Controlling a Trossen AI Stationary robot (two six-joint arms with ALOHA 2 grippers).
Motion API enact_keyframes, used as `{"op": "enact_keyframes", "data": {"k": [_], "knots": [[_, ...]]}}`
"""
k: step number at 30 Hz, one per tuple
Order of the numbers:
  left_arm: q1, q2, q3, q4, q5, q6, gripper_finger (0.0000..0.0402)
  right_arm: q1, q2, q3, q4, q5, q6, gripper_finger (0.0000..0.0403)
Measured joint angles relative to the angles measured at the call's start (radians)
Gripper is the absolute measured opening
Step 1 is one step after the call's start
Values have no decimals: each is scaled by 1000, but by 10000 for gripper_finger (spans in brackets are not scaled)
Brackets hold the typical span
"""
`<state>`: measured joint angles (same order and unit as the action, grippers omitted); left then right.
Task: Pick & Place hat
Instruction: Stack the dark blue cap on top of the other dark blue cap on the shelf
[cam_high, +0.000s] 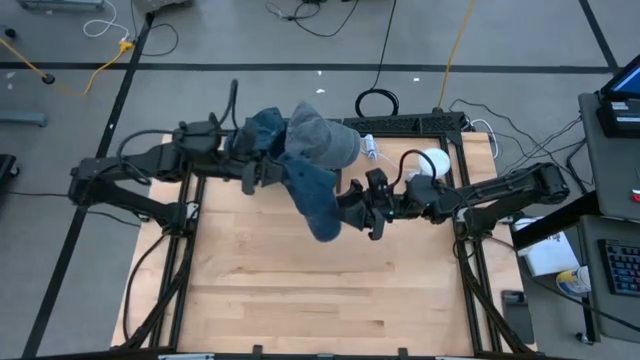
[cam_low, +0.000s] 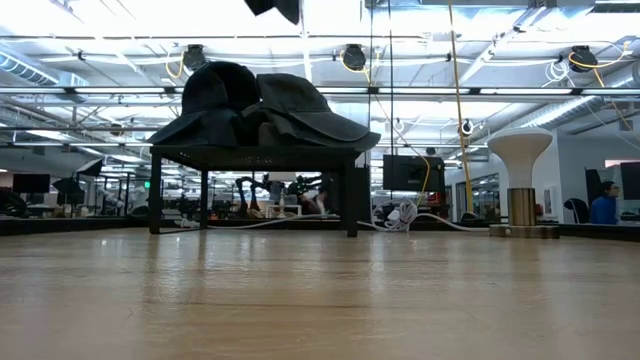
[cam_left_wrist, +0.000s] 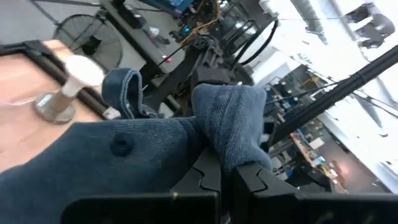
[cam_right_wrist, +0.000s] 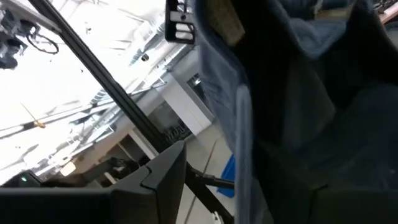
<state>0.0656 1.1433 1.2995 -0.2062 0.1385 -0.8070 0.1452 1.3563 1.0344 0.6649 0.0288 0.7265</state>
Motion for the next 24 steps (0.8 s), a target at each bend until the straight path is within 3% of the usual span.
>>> {"op": "enact_keyframes", "data": {"k": [5,11,19,24], "knots": [[6,24,0,44,45,-7,1,0,0,0,-14,-6,-38,145],[6,27,0,45,45,-8,8,0,-7,0,-21,-7,-31,15],[6,-17,0,60,31,54,37,0,-105,0,-30,-51,-47,5],[28,-64,1,181,-13,93,93,-2,-221,1,-98,-51,-141,4]]}}
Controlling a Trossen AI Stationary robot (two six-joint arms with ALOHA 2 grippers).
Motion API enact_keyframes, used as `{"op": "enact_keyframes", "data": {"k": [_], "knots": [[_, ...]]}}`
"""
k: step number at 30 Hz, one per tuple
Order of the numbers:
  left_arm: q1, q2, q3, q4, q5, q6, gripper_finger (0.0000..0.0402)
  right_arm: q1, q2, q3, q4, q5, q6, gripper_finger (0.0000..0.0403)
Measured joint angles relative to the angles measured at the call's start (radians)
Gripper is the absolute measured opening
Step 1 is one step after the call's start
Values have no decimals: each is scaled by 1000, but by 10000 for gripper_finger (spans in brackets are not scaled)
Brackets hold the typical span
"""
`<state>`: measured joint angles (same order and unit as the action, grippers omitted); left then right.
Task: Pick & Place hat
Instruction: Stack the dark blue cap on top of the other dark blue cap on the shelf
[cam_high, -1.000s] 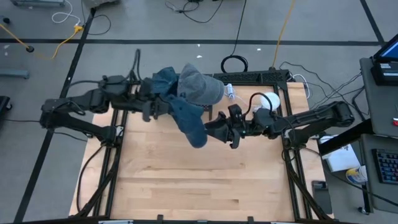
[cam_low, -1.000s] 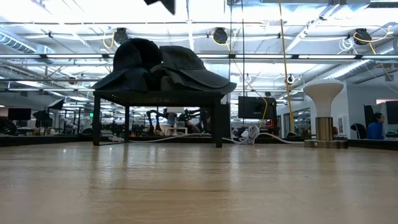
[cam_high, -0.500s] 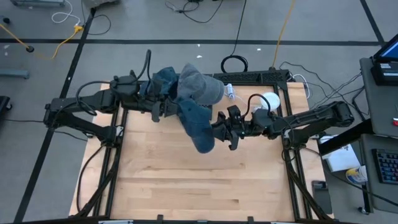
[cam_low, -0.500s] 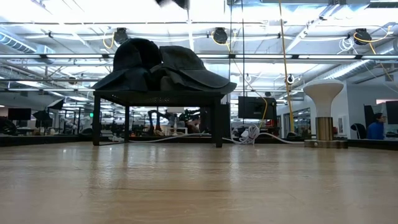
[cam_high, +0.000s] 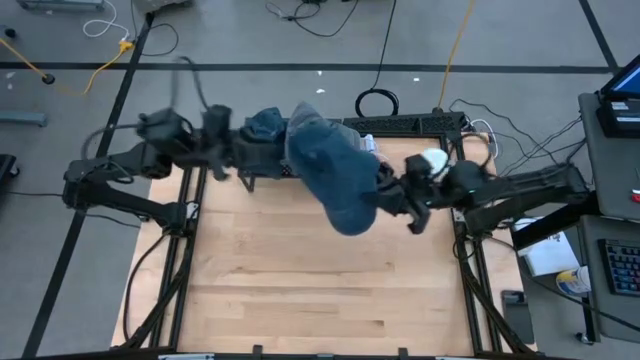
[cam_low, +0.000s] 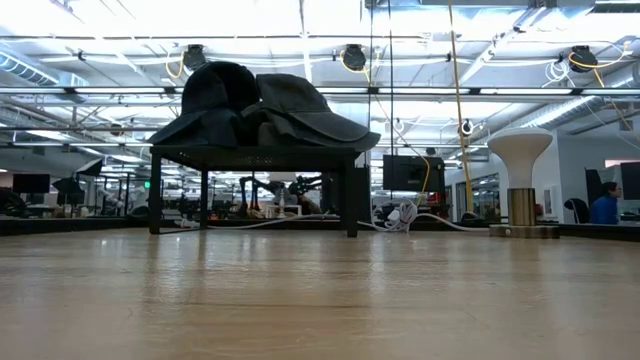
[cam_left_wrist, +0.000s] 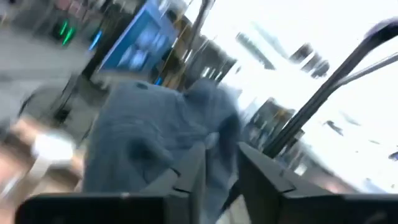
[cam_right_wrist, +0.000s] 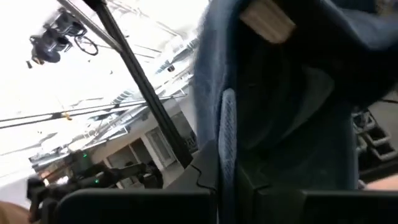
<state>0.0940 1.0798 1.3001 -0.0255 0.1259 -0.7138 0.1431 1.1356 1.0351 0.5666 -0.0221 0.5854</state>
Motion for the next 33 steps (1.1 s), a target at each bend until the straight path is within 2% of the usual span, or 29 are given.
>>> {"op": "enact_keyframes", "data": {"k": [6,10,15,19,25,33], "knots": [[34,-35,1,186,29,3,184,-6,-77,-2,-49,30,-62,4],[52,-52,0,220,34,4,236,-5,-96,-1,137,53,-211,4],[53,-27,-1,255,61,-14,278,-16,-82,0,346,54,-400,4],[45,17,-1,366,76,-26,293,-20,-62,0,436,54,-524,4],[40,103,-1,462,78,-3,283,-19,-44,0,542,48,-679,4],[40,257,-1,628,85,-91,277,-19,-45,0,603,13,-729,4]]}}
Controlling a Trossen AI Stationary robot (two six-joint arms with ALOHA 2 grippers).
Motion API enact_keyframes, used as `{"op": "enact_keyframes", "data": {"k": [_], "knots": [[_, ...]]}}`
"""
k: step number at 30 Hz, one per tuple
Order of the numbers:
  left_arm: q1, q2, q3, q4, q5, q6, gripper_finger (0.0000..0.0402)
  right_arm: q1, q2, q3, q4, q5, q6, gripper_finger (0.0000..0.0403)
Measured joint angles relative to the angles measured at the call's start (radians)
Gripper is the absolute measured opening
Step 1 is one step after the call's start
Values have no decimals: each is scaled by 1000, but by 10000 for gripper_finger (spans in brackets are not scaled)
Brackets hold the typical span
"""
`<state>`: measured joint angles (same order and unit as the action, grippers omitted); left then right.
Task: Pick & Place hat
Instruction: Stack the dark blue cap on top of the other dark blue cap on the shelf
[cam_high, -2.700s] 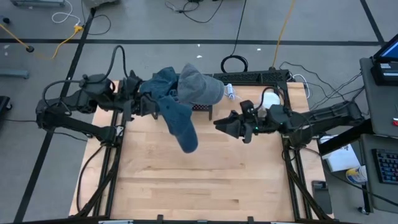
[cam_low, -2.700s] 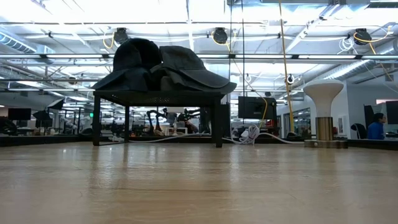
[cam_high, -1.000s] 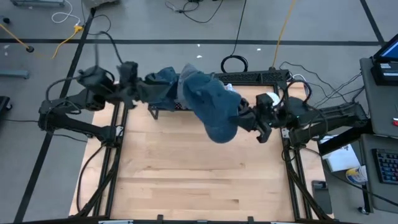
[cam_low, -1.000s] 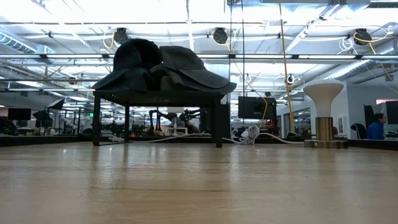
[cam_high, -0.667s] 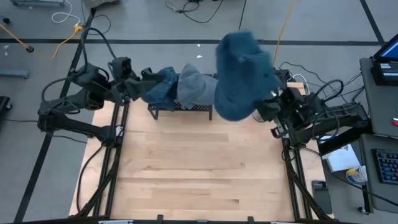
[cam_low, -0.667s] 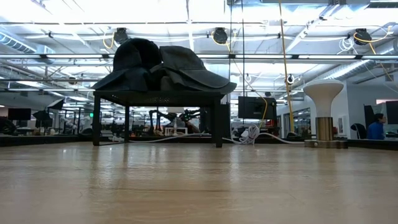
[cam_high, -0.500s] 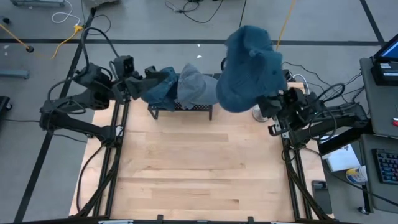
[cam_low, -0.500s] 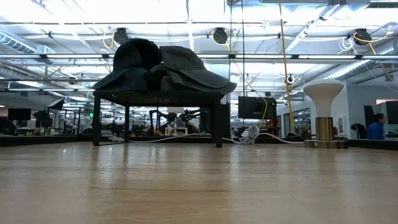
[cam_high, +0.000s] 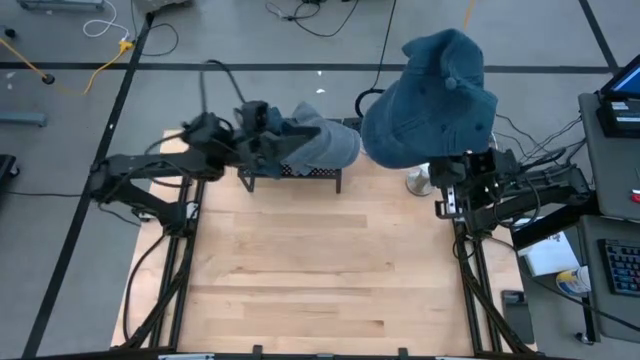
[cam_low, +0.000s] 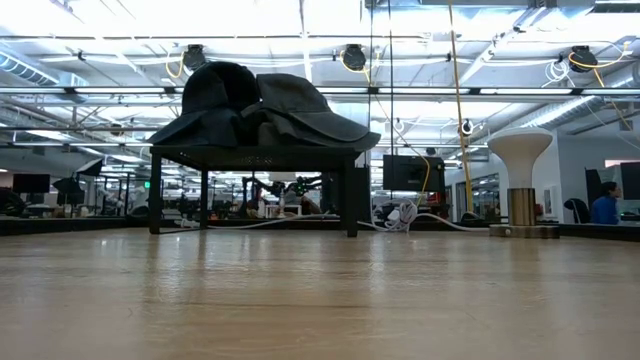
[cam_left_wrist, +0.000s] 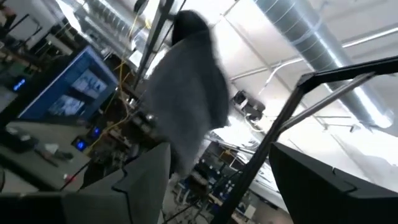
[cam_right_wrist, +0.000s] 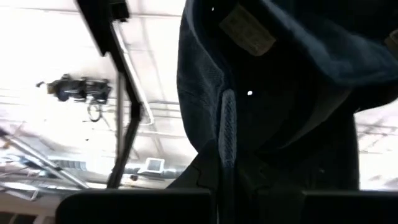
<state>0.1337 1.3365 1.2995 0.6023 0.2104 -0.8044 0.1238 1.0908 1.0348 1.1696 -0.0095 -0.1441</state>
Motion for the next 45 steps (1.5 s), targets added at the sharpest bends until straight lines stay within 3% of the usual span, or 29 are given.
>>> {"op": "enact_keyframes", "data": {"k": [14,22,29,34,45], "knots": [[-39,203,0,214,10,-93,274,-7,0,0,-73,-13,53,4],[-48,215,0,236,-2,-91,278,-16,33,0,-135,13,80,4],[-51,215,0,236,15,-112,256,-20,71,0,-123,12,113,4],[-50,215,0,237,24,-168,202,-20,67,0,-119,35,113,4],[-44,210,4,294,71,-246,14,-13,64,0,-151,47,134,19]]}}
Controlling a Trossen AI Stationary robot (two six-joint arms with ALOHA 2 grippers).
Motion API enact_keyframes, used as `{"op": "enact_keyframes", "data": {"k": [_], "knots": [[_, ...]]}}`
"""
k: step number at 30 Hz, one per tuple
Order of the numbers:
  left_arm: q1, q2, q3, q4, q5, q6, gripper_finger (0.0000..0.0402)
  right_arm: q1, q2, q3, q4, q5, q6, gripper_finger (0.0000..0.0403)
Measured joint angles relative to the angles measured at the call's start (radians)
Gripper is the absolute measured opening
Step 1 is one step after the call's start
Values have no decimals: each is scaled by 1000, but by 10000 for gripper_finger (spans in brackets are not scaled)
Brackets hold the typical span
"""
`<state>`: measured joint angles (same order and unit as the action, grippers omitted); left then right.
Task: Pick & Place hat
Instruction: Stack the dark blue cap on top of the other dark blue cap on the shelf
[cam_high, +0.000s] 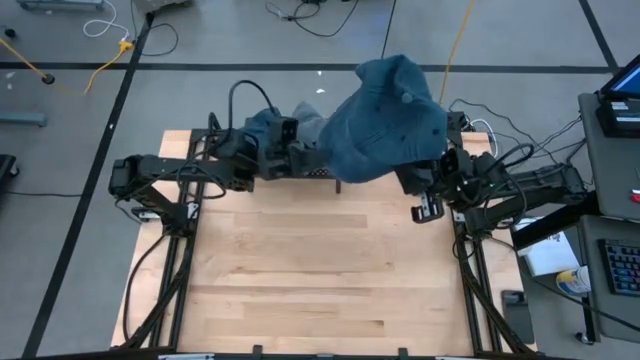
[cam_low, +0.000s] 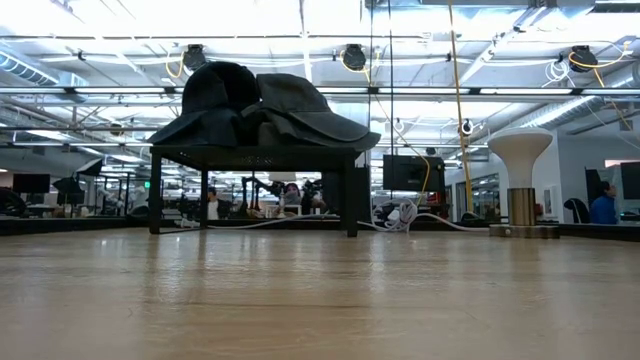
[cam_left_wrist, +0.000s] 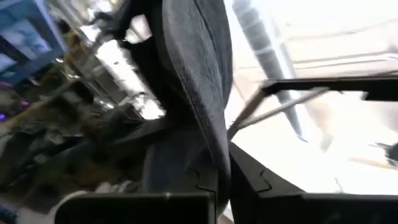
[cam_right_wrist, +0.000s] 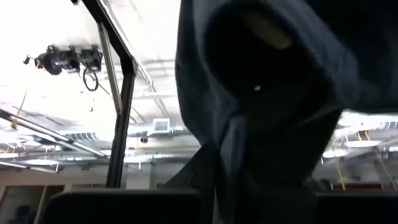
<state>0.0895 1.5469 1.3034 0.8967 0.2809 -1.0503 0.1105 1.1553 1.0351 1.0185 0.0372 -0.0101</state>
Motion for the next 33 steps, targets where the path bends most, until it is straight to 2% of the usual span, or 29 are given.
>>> {"op": "enact_keyframes", "data": {"k": [6,9,14,18,26,31,33], "knots": [[10,-6,-4,38,48,-5,8,16,-21,-1,-118,14,116,86],[20,-35,-4,56,76,-8,8,16,-64,0,-267,15,218,125],[43,-78,-2,51,140,-37,8,23,-136,-2,-591,11,262,164],[56,-108,-2,40,224,-109,8,22,-203,-1,-726,43,216,170],[55,-139,-2,-54,351,-206,8,22,-283,-1,-738,250,91,156],[55,-145,-2,-190,383,-193,8,22,-283,-1,-737,244,132,148],[55,-146,-2,-262,385,-175,8,22,-269,-1,-712,211,132,148]]}}
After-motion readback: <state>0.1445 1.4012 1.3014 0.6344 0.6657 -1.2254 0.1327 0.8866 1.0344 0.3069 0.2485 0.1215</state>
